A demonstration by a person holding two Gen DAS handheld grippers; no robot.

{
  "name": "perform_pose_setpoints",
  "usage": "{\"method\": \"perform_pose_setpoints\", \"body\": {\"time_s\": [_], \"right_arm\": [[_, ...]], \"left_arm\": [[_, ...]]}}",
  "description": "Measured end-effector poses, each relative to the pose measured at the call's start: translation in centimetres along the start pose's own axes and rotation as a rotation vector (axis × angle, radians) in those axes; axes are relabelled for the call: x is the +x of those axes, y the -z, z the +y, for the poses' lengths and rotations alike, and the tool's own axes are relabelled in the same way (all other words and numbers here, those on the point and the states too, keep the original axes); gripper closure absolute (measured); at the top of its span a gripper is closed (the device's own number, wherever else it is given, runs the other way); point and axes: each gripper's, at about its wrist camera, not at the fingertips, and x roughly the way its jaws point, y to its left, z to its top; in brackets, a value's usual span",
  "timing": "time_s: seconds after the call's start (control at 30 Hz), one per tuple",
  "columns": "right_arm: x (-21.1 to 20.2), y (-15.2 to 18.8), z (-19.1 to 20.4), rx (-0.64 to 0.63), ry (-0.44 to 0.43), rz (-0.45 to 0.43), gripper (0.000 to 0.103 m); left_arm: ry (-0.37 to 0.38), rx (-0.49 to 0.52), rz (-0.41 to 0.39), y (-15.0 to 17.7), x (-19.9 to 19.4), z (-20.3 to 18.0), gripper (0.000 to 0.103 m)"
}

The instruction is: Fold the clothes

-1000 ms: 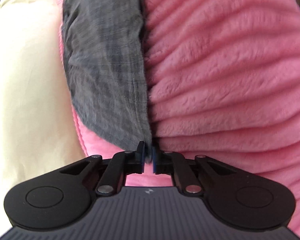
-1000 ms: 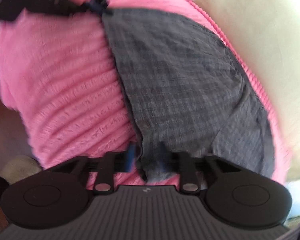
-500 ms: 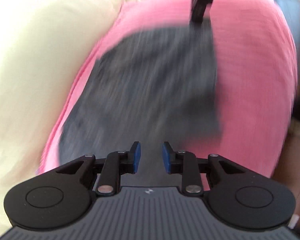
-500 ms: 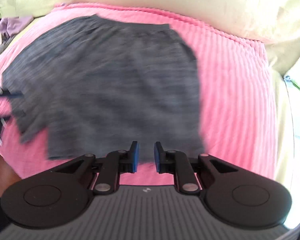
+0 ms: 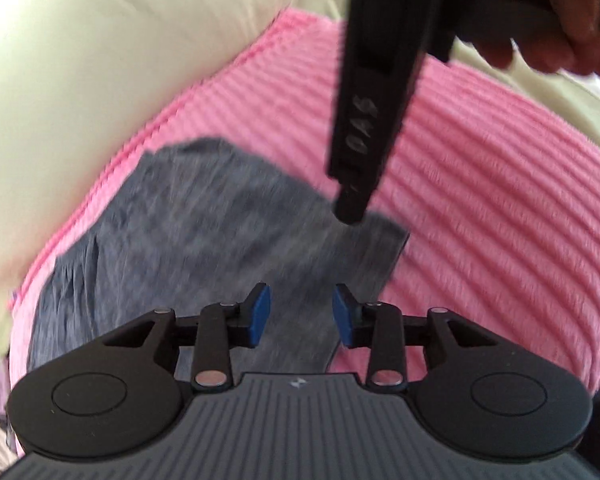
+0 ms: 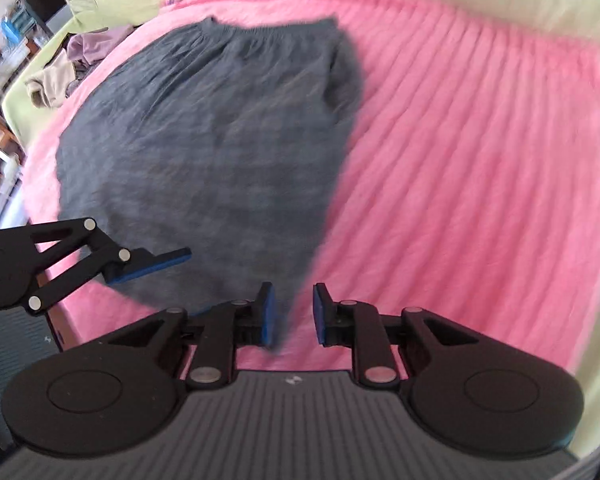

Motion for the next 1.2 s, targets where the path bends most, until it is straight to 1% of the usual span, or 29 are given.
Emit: {"method": "perform_pose_setpoints", "body": {"time_s": [0.03,0.07,0.1,0.13,0.2,0.27,0.33,0.4,0.43,0.47,0.5,0.53,0.57,0.6,0.63,0.67,0.7,0.77,0.83,0.87,0.9,0.97,1.0,1.03,1.07,1.1,1.13,1.17,1.2], "right_arm": [[0.2,0.4,0.2,0.023,-0.002,0.002,0.082],[0.4,0.7,0.5,0.046,-0.005,0.003,0.078],[0.3,1.2,0.4,0.071,-0.008,0.000,0.070],[0.1,1.6,0.4,0.096,-0.012,-0.004,0.067],[-0.1,2.7,0.6,0.137,-0.001,-0.027,0.066],[0.2,2.9,0.4,0.161,0.012,-0.050,0.064],[0.6,3.1,0.1,0.191,0.000,-0.073,0.064],[1.4,3.3,0.1,0.225,-0.011,-0.093,0.064],[1.6,3.3,0.1,0.223,-0.007,-0.095,0.064],[1.9,3.5,0.4,0.207,0.016,-0.100,0.070],[2.0,3.6,0.7,0.190,0.043,-0.103,0.081],[1.9,3.6,0.7,0.192,0.047,-0.104,0.087],[1.8,3.6,0.7,0.194,0.050,-0.105,0.097],[1.5,3.7,0.6,0.219,0.044,-0.100,0.099],[1.2,3.8,0.4,0.226,0.046,-0.102,0.099],[0.5,3.9,0.5,0.220,0.053,-0.112,0.100],[0.2,3.9,0.7,0.204,0.065,-0.109,0.101],[-0.3,3.9,1.0,0.170,0.088,-0.103,0.101],[0.0,4.1,0.9,0.175,0.099,-0.079,0.101],[0.8,4.3,0.9,0.174,0.118,-0.039,0.101],[1.7,4.4,1.0,0.160,0.135,0.010,0.102],[1.7,4.4,1.1,0.167,0.149,0.021,0.101],[1.2,4.0,1.4,0.176,0.166,0.056,0.094],[0.7,3.9,1.9,0.167,0.203,0.091,0.086],[0.2,3.9,2.4,0.150,0.248,0.114,0.074],[-0.8,4.0,3.1,0.146,0.271,0.116,0.072],[-1.8,4.1,3.9,0.142,0.293,0.117,0.072],[-2.8,4.2,4.6,0.138,0.316,0.119,0.072],[-4.2,4.3,5.5,0.170,0.307,0.087,0.067]], "left_arm": [[0.009,-0.037,0.019,0.6,-0.4,0.9,0.059],[0.011,-0.053,0.028,1.0,-0.6,1.5,0.060],[0.015,-0.055,0.045,2.0,-1.3,2.2,0.059],[0.018,-0.056,0.063,3.0,-1.9,2.8,0.058],[-0.016,0.025,0.110,5.3,-2.5,3.1,0.057],[-0.027,0.079,0.137,6.8,-2.0,3.5,0.056],[-0.040,0.156,0.181,8.9,-0.9,3.1,0.055],[-0.069,0.203,0.199,10.2,-0.6,2.5,0.054],[-0.101,0.246,0.186,11.0,-0.4,2.1,0.049],[-0.114,0.263,0.175,11.3,-0.2,2.0,0.047],[-0.118,0.281,0.156,11.7,-0.3,1.9,0.047],[-0.120,0.298,0.138,12.0,-0.4,1.8,0.054],[-0.105,0.318,0.135,12.3,-0.6,1.7,0.065],[-0.089,0.337,0.132,12.5,-0.8,1.6,0.103],[-0.064,0.363,0.144,12.9,-1.0,1.6,0.103],[-0.055,0.371,0.139,13.1,-1.2,1.7,0.103],[-0.018,0.369,0.129,13.5,-1.9,2.3,0.103],[0.021,0.352,0.128,13.8,-2.3,3.1,0.103],[0.095,0.353,0.162,14.4,-2.1,3.5,0.103],[0.128,0.356,0.178,14.7,-2.0,3.7,0.103],[0.116,0.405,0.178,15.3,-1.9,2.9,0.103],[0.133,0.407,0.194,15.2,-2.8,2.5,0.103],[0.142,0.405,0.201,15.1,-3.2,2.3,0.102],[0.161,0.359,0.210,14.9,-3.8,2.7,0.086],[0.186,0.274,0.237,14.6,-4.5,3.4,0.074],[0.190,0.211,0.271,14.4,-5.0,3.9,0.053],[0.166,0.115,0.328,14.3,-5.5,5.0,0.048],[0.135,0.049,0.359,14.1,-6.0,5.9,0.048],[0.105,-0.050,0.370,13.8,-7.2,7.5,0.048]]}}
